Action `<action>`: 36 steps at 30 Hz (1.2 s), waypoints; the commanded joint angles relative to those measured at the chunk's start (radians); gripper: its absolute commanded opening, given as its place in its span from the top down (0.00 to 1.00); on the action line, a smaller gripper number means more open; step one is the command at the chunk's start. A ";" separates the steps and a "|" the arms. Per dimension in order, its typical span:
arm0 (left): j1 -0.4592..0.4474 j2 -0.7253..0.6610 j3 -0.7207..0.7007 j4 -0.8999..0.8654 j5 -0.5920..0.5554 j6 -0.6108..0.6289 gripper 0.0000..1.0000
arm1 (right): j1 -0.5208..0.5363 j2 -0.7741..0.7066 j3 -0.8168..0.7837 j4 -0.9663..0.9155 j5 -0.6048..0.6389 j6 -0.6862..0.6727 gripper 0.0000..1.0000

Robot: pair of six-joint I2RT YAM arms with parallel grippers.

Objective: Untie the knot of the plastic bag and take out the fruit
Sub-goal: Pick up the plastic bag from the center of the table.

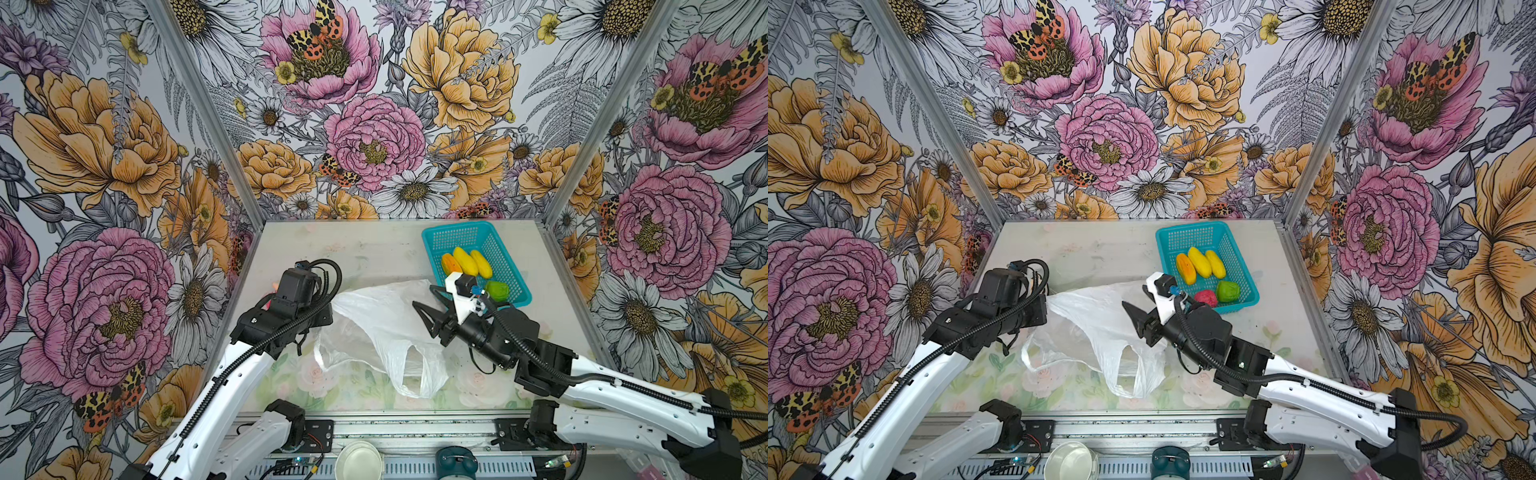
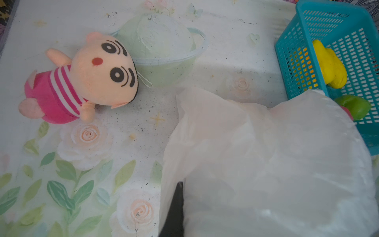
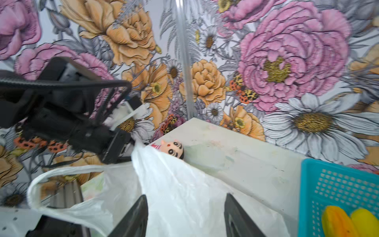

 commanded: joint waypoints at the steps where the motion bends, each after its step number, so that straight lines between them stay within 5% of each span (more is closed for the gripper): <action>1: 0.009 -0.028 0.011 0.003 0.004 0.011 1.00 | 0.124 0.138 0.085 0.004 0.023 -0.150 0.43; 6: 0.011 -0.055 0.010 0.004 0.000 0.010 1.00 | 0.221 0.391 0.228 -0.057 0.135 -0.173 0.50; 12: 0.026 -0.060 0.009 0.005 0.003 0.010 1.00 | 0.233 0.523 0.272 -0.076 0.517 -0.177 0.16; 18: 0.051 -0.074 0.014 0.003 0.009 0.019 1.00 | 0.214 0.560 0.247 -0.084 0.599 -0.154 0.09; 22: 0.056 -0.082 0.017 0.004 -0.001 0.019 1.00 | 0.180 0.556 0.238 -0.103 0.702 -0.131 0.32; 27: 0.066 -0.066 0.051 0.005 0.086 -0.050 1.00 | 0.061 0.446 0.200 -0.114 0.541 -0.070 1.00; 36: -0.032 0.047 0.072 0.120 -0.071 -0.240 1.00 | -0.190 0.339 0.185 0.041 0.233 -0.049 1.00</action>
